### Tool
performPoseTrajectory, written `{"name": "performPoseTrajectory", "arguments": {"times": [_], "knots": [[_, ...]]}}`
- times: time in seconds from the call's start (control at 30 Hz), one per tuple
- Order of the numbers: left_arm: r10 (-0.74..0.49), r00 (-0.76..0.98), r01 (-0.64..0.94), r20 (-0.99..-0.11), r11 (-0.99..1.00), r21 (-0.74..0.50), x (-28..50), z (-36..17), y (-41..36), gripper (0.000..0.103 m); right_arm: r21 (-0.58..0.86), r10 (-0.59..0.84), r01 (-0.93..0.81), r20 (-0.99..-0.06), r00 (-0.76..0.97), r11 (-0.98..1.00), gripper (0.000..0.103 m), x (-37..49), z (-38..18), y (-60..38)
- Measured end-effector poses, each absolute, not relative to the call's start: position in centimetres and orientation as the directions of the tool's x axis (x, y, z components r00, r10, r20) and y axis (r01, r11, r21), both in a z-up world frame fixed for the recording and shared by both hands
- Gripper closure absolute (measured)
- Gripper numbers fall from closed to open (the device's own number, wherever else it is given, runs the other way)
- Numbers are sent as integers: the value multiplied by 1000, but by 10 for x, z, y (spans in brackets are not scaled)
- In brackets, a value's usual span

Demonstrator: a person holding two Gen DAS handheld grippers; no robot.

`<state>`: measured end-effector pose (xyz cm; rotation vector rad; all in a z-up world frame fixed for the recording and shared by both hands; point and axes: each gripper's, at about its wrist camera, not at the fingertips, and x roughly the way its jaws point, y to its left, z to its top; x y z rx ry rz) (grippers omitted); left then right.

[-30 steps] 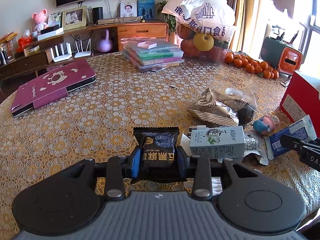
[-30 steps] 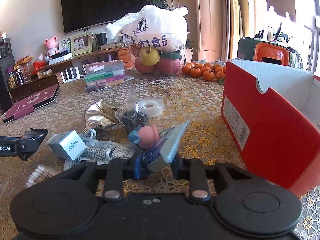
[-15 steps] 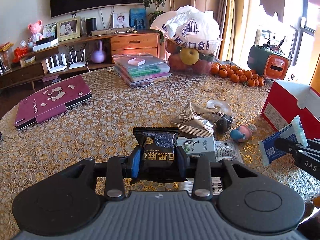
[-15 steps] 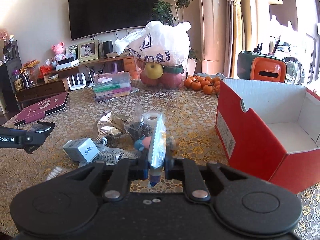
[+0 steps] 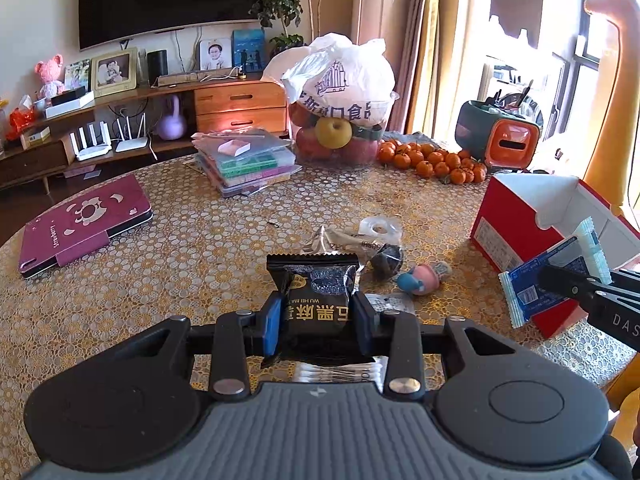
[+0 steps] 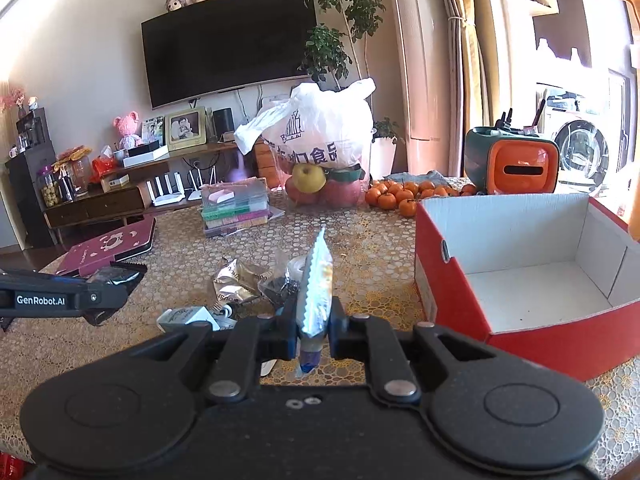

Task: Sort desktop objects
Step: 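Lift the black packet with the left tool while the right tool lifts the blue packet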

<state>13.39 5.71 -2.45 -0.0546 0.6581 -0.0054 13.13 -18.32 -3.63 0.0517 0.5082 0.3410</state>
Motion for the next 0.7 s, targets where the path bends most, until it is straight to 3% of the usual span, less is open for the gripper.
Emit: {"name": "performPoseTrajectory", "arguments": {"times": [0.7], "knots": [[-213,779,197,-590,976,-92,146,21,-41,68,89,275,-262,-403,873,961,89,120,18,-256]]}}
